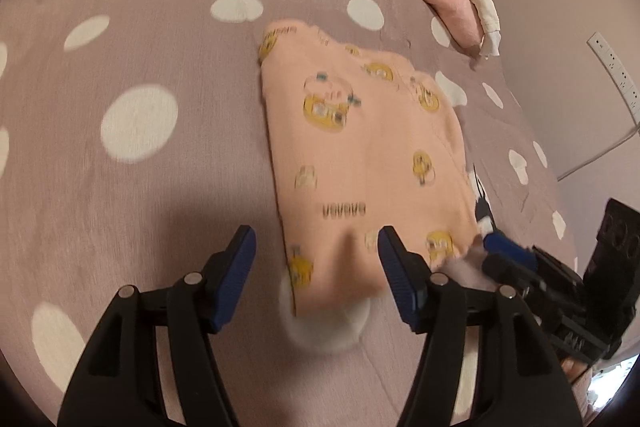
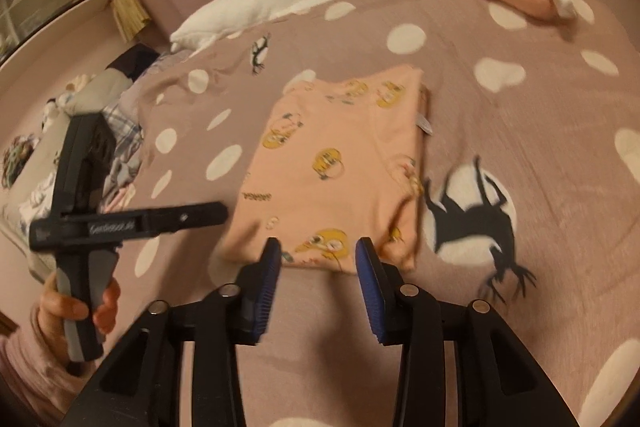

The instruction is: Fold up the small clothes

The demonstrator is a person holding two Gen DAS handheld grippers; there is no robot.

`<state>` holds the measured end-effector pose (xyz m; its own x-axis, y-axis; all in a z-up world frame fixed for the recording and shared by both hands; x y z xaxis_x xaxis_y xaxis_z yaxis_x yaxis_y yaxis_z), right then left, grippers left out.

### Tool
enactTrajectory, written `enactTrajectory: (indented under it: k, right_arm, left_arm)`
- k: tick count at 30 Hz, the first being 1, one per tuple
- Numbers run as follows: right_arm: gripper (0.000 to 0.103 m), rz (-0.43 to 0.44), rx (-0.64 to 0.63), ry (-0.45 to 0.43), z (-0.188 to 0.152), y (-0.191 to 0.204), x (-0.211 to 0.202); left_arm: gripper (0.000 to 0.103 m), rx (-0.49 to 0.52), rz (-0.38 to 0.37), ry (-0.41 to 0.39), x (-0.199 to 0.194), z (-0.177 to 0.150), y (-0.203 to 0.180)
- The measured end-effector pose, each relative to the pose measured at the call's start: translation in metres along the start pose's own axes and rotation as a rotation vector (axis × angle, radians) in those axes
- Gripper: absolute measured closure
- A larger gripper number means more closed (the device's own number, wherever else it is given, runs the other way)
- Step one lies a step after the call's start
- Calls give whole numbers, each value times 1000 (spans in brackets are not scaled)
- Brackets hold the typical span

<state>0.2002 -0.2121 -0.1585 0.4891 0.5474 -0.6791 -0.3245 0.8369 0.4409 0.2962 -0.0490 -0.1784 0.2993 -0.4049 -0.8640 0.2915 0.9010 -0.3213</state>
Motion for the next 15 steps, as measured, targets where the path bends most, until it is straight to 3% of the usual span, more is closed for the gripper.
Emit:
enactTrajectory:
  k: [4,9,15]
  right_arm:
    - [63,9,-37,-12,9,12,14]
    - [66,0,-103,-9,18,32,37]
    - [68,-42,-129,94,0,32,72]
  left_arm:
    - [45,47,28,-27,9,31,-10]
    - [75,87,29,4,37,63,-21]
    - [76,85,82,50,73,83,-9]
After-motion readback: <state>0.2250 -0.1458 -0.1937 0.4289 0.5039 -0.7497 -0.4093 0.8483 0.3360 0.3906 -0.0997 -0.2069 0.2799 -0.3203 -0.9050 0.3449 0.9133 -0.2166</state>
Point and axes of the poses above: each gripper's, at about its wrist camera, not at the fingertips, and x roughly the way its jaws point, y to its left, z to its top, the point moved 10 cm from there along x, roughly the way its jaws point, and after that the axes turned 5 degrees about y, right-handed, at the moved point
